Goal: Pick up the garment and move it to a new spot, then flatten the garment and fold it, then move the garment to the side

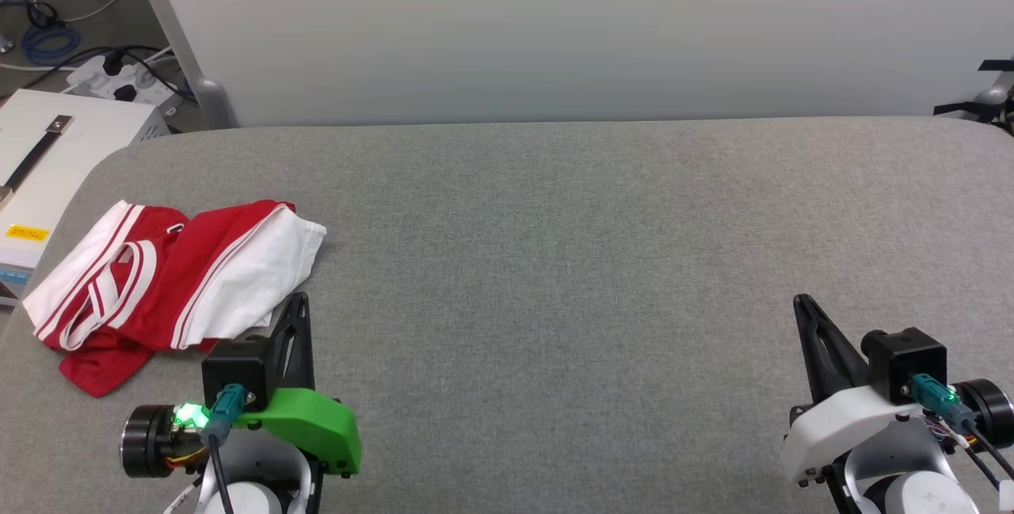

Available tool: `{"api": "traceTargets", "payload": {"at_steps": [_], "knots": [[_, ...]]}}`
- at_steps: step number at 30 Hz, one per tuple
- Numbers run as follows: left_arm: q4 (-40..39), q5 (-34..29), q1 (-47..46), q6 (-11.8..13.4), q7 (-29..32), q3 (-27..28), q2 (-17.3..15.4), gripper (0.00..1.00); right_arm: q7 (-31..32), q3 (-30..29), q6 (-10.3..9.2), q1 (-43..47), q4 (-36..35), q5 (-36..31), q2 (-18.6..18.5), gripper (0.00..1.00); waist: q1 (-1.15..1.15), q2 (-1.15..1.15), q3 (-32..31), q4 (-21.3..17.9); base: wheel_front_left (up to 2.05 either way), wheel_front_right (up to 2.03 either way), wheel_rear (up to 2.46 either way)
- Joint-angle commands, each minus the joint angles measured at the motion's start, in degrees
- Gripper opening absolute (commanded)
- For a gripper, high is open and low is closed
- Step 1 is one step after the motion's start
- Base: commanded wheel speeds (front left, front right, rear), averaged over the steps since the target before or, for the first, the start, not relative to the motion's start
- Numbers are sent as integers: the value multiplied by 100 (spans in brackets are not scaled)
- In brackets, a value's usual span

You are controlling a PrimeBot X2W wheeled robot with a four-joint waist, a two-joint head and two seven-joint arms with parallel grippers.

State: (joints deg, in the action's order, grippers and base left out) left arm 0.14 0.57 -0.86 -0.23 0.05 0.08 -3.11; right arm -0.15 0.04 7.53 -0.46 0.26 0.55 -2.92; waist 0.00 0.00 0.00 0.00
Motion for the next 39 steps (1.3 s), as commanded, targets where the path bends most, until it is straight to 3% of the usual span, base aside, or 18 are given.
{"api": "traceTargets", "payload": {"at_steps": [1,9,10,39], "knots": [[-14,-57,86,23,-5,-8,24,0,15,-4,-4,46,-26,-55,4,0,0,0,0,0,0,0,0],[-14,-57,86,23,-5,-8,24,0,15,-4,-4,46,-26,-55,4,0,0,0,0,0,0,0,0],[1,3,-1,-1,-1,1,-1,100,-2,0,0,0,1,3,0,100,0,0,0,0,0,0,0],[198,295,10,17,-313,-69,3,100,-309,-162,-1,18,-3,248,1,100,0,0,49,-6,0,0,0]]}}
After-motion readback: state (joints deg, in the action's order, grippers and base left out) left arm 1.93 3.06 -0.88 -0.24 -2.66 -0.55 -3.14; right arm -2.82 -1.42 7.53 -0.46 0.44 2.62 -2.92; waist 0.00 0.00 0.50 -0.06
